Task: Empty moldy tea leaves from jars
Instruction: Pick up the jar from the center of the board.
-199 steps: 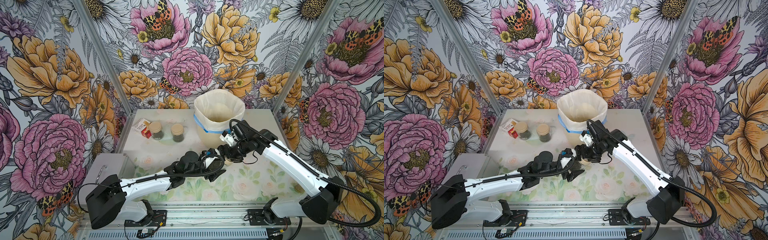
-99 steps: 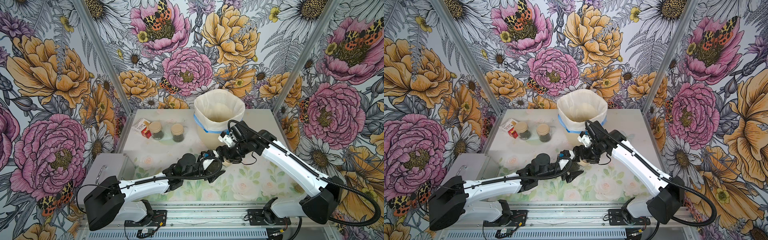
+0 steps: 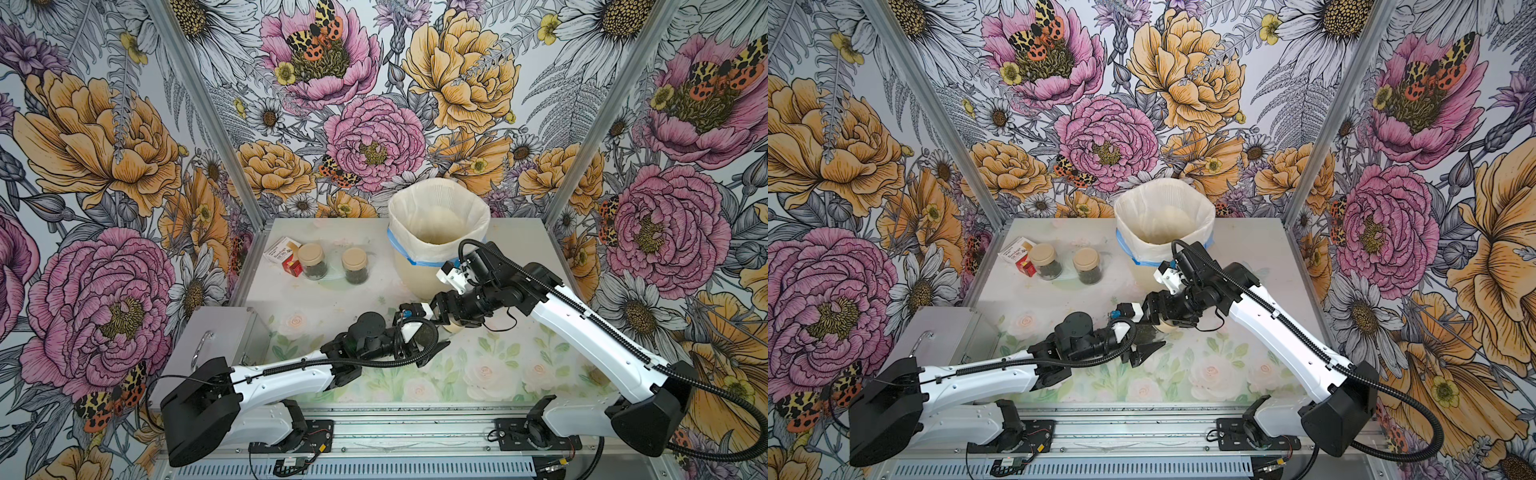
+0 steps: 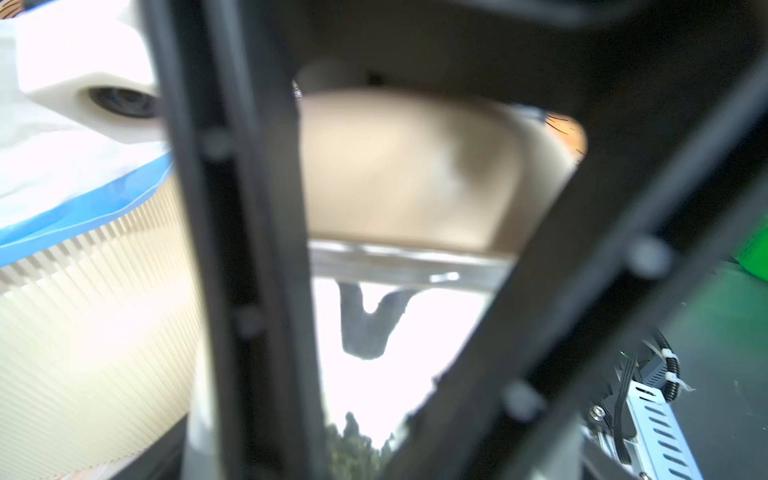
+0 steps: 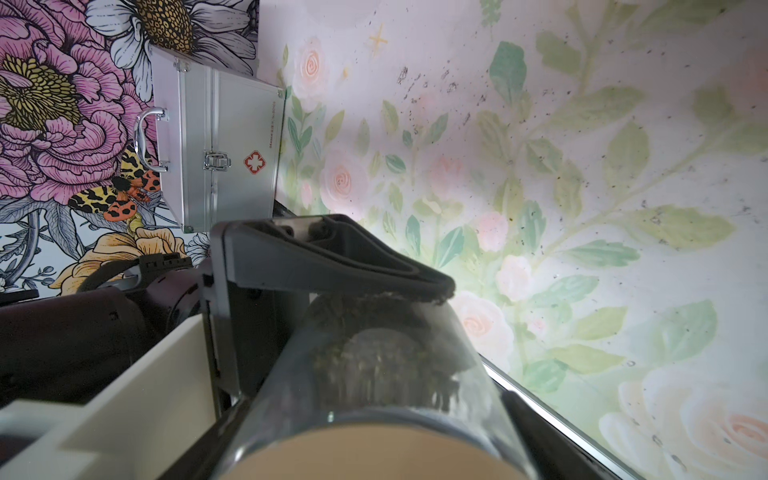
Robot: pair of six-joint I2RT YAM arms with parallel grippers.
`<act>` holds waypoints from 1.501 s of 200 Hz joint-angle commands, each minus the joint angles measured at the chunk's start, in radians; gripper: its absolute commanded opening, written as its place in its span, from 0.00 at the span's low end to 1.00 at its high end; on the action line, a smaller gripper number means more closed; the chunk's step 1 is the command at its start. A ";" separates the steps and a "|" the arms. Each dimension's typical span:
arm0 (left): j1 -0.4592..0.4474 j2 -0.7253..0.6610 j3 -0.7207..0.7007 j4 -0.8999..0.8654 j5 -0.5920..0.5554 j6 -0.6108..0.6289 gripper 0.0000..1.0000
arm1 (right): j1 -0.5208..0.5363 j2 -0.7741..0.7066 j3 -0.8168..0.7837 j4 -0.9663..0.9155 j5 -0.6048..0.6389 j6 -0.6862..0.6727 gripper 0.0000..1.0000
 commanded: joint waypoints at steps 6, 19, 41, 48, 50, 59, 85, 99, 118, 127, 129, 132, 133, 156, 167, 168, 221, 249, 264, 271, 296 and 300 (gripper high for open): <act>0.009 0.006 0.021 0.077 -0.073 -0.008 0.82 | 0.026 -0.032 -0.017 -0.032 -0.080 0.000 0.67; 0.010 0.014 0.029 0.077 -0.059 -0.007 0.73 | 0.030 -0.033 -0.021 -0.032 -0.077 0.002 0.67; 0.011 0.023 0.038 0.068 -0.049 -0.010 0.70 | 0.033 -0.035 -0.028 -0.033 -0.077 0.001 0.67; 0.011 0.025 0.038 0.068 -0.047 -0.007 0.66 | 0.033 -0.035 -0.028 -0.032 -0.077 0.003 0.67; 0.011 0.024 0.038 0.068 -0.047 -0.008 0.65 | 0.033 -0.037 -0.028 -0.034 -0.076 0.003 0.67; 0.011 0.024 0.040 0.068 -0.047 -0.005 0.61 | 0.033 -0.038 -0.029 -0.034 -0.075 0.003 0.67; 0.011 0.023 0.037 0.068 -0.042 -0.004 0.59 | 0.031 -0.041 -0.031 -0.035 -0.072 0.003 0.68; 0.011 0.023 0.033 0.068 -0.040 0.001 0.57 | 0.030 -0.043 -0.027 -0.037 -0.069 0.003 0.69; 0.013 0.022 0.027 0.074 -0.040 0.006 0.56 | 0.030 -0.041 -0.020 -0.043 -0.065 0.003 0.72; 0.013 0.022 0.022 0.081 -0.039 0.007 0.55 | 0.030 -0.038 -0.016 -0.047 -0.063 0.003 0.76; 0.013 0.023 0.021 0.082 -0.040 0.007 0.55 | 0.030 -0.038 -0.016 -0.048 -0.062 0.003 0.78; 0.014 0.023 0.019 0.084 -0.039 0.006 0.55 | 0.030 -0.039 -0.016 -0.050 -0.058 0.002 0.81; 0.014 0.022 0.019 0.085 -0.040 0.007 0.55 | 0.030 -0.038 -0.016 -0.051 -0.058 0.002 0.81; 0.014 0.021 0.012 0.098 -0.039 0.009 0.53 | 0.027 -0.044 -0.014 -0.057 -0.050 0.001 0.97; 0.016 0.020 0.008 0.104 -0.039 0.009 0.52 | 0.021 -0.047 -0.019 -0.057 -0.058 0.001 1.00; 0.016 0.021 0.008 0.104 -0.039 0.009 0.52 | 0.020 -0.047 -0.019 -0.057 -0.059 0.001 1.00; 0.023 0.011 -0.009 0.125 -0.043 0.010 0.51 | -0.004 -0.052 -0.016 -0.063 -0.078 -0.003 1.00; 0.026 -0.005 -0.024 0.132 -0.057 0.007 0.51 | -0.012 -0.053 -0.009 -0.084 -0.073 -0.020 1.00; 0.031 -0.015 -0.032 0.139 -0.063 0.004 0.51 | -0.015 -0.058 -0.002 -0.096 -0.071 -0.030 1.00; 0.034 -0.018 -0.034 0.142 -0.065 0.003 0.51 | -0.016 -0.061 0.000 -0.099 -0.070 -0.033 1.00; 0.040 -0.033 -0.039 0.141 -0.071 0.002 0.51 | -0.019 -0.069 0.005 -0.123 -0.077 -0.049 1.00; 0.042 -0.035 -0.039 0.142 -0.072 0.002 0.51 | -0.020 -0.071 0.007 -0.130 -0.076 -0.054 1.00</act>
